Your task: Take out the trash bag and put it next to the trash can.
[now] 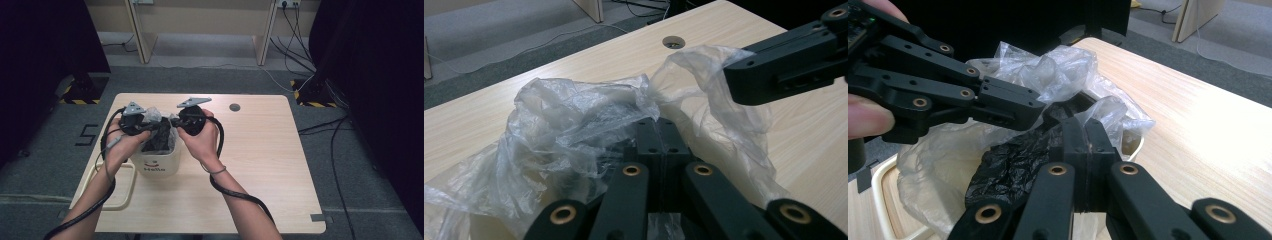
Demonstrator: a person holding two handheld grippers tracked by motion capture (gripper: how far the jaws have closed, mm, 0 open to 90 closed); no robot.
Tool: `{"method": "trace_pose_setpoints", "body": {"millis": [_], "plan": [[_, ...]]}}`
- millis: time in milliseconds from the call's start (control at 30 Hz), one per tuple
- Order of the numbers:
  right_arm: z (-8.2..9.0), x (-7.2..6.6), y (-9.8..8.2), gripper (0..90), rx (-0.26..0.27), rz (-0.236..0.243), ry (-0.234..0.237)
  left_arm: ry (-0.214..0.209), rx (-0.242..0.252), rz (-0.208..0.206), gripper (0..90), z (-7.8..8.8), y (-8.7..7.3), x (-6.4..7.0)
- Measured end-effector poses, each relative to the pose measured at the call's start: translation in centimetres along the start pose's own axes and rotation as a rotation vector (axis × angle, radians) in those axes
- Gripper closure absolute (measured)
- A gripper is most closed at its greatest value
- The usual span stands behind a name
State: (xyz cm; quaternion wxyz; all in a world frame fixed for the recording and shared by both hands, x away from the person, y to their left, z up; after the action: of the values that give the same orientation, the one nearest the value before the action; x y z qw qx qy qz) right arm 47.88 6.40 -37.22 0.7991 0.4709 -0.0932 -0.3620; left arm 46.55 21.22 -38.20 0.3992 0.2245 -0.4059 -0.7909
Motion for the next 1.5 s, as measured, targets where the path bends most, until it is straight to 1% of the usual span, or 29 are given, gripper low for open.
{"method": "trace_pose_setpoints", "body": {"millis": [267,433,533,700,800,967,1033,1133,1267,1300,1367,1500], "plan": [[-0.2,0.1,0.2,90.0,-0.006,-0.013,-0.006,-0.007,0.003,0.009,89.5,-0.3,0.0,0.2],[-0.3,0.2,0.4,90.0,-0.011,-0.019,-0.008,-0.012,-0.001,0.001,89.5,-0.5,-0.1,0.7],[-0.4,0.1,0.5,90.0,-0.013,-0.018,-0.003,-0.015,-0.002,-0.003,89.5,-0.7,-0.2,1.0],[-0.6,-0.3,1.0,90.0,-0.008,-0.018,0.005,-0.029,-0.011,-0.023,89.5,-0.8,-0.3,1.6],[-0.8,-0.5,1.1,90.0,-0.017,-0.033,0.008,-0.028,-0.009,-0.030,89.5,-0.8,-0.4,1.8],[-1.2,-0.7,1.1,89.6,-0.025,-0.055,0.029,-0.028,-0.009,-0.037,89.5,-0.7,-0.5,1.9],[-1.5,-0.6,1.0,84.6,-0.034,-0.074,0.036,-0.030,-0.009,-0.042,89.5,-0.6,-0.5,2.1],[-1.7,-0.5,1.0,82.3,-0.039,-0.099,0.052,-0.039,-0.007,-0.053,89.4,-0.6,-0.6,2.4],[-1.9,-0.4,1.1,74.0,-0.050,-0.117,0.064,-0.042,-0.007,-0.059,89.4,-0.6,-0.5,2.6],[-2.0,-0.3,1.0,73.2,-0.055,-0.120,0.062,-0.043,-0.006,-0.060,89.4,-0.6,-0.5,2.7],[-2.2,-0.3,1.0,70.5,-0.064,-0.144,0.075,-0.043,-0.006,-0.062,89.4,-0.6,-0.5,2.8],[-2.4,-0.4,1.0,68.8,-0.080,-0.151,0.071,-0.045,-0.009,-0.064,89.4,-0.7,-0.7,2.9]]}}
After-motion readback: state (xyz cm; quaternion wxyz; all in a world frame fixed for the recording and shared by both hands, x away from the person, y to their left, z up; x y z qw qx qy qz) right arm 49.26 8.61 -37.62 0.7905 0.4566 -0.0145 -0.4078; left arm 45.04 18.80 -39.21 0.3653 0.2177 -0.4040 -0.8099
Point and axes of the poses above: each handheld gripper's, and its own axes: z roughly backward along the jaws, y roughly out of its top, x roughly to its right, the point moved 5 cm from there along -z, roughly forward along the jaws, and after that the axes turned 4 degrees about -z, right-handed, at the moved point
